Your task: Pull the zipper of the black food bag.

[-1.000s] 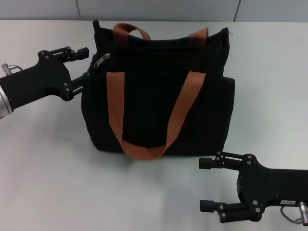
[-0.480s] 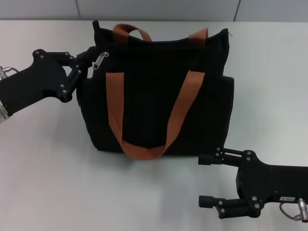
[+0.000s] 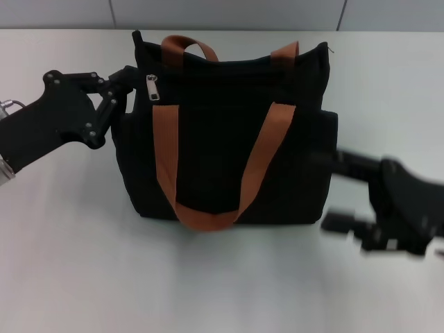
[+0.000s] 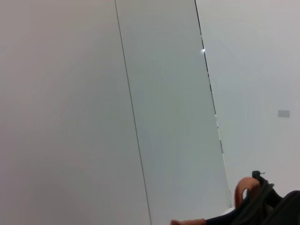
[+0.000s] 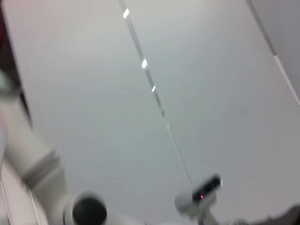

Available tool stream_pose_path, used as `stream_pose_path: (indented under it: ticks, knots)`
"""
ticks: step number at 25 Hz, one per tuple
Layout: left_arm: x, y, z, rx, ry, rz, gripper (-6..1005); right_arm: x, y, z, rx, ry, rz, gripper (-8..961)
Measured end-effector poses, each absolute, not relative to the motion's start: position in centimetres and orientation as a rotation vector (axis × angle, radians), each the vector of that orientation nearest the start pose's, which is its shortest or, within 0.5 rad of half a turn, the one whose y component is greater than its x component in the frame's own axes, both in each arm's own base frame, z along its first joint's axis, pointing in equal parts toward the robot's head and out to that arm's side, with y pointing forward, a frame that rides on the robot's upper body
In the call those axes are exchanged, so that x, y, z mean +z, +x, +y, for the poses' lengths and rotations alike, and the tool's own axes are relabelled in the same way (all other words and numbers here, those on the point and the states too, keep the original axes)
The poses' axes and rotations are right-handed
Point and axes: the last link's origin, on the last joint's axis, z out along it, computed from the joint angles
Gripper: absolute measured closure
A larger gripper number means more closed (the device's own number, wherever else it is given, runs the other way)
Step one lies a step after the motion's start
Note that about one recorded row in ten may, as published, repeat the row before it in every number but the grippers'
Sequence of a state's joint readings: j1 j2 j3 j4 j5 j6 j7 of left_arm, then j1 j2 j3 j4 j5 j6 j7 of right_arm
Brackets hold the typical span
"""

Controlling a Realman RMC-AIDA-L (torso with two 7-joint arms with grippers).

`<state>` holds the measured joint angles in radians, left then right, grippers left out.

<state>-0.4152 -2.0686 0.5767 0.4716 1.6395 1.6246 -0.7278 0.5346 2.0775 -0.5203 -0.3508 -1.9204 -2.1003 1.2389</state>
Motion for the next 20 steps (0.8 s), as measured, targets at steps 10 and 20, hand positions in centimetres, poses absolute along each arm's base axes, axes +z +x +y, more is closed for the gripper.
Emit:
stream_pose_path:
  ticks: [10,20]
  knots:
    - [2.2,-28.1,30.4,-0.964,-2.268,-0.068,973,2.2,17.3,32.6,1.477,-2.899,0.925,135]
    - [2.4,-28.1,30.4,-0.971,-2.268,-0.072,973,1.1,11.4,37.2,1.088,-3.053,1.015,137]
